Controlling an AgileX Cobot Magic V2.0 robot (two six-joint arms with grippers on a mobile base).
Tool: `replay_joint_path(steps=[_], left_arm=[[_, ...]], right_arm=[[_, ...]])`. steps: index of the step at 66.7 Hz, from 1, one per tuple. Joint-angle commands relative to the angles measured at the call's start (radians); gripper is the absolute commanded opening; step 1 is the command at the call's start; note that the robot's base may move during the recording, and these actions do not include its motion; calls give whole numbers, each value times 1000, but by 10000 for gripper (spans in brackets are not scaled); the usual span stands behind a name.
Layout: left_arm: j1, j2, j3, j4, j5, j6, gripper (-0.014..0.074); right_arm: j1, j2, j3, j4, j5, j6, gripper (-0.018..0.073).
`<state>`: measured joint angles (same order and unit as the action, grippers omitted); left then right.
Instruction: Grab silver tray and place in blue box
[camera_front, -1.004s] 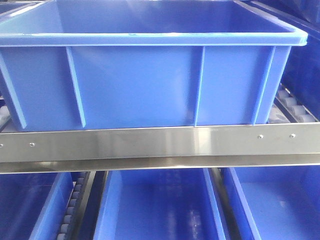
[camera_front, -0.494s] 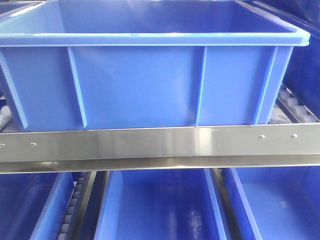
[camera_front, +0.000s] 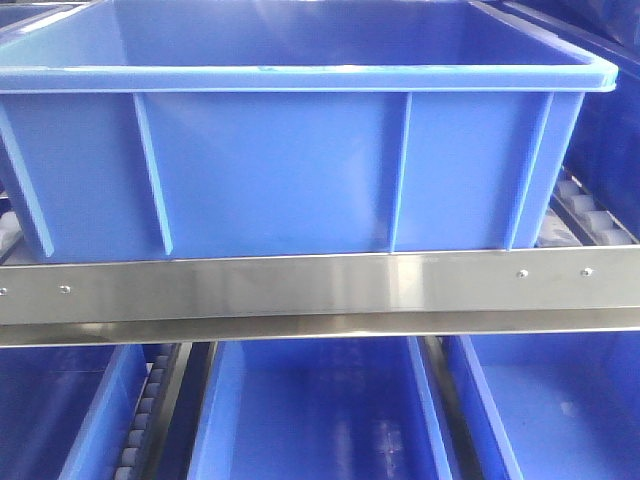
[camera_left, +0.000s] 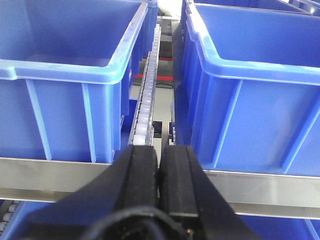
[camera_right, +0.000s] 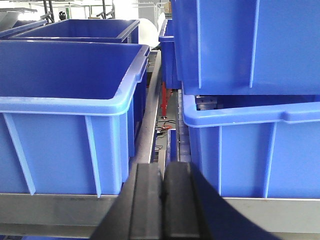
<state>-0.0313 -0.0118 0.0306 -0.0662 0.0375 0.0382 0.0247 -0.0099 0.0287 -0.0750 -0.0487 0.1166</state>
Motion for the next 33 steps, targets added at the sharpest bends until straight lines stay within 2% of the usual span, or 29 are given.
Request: replay_joint_path(steps=[1, 33], left_arm=[[-7, -16, 18, 0, -94, -9, -13], [-7, -16, 18, 0, -94, -9, -13]], right_arm=[[0, -22, -19, -11, -94, -12, 52], [0, -22, -19, -11, -94, -12, 52]])
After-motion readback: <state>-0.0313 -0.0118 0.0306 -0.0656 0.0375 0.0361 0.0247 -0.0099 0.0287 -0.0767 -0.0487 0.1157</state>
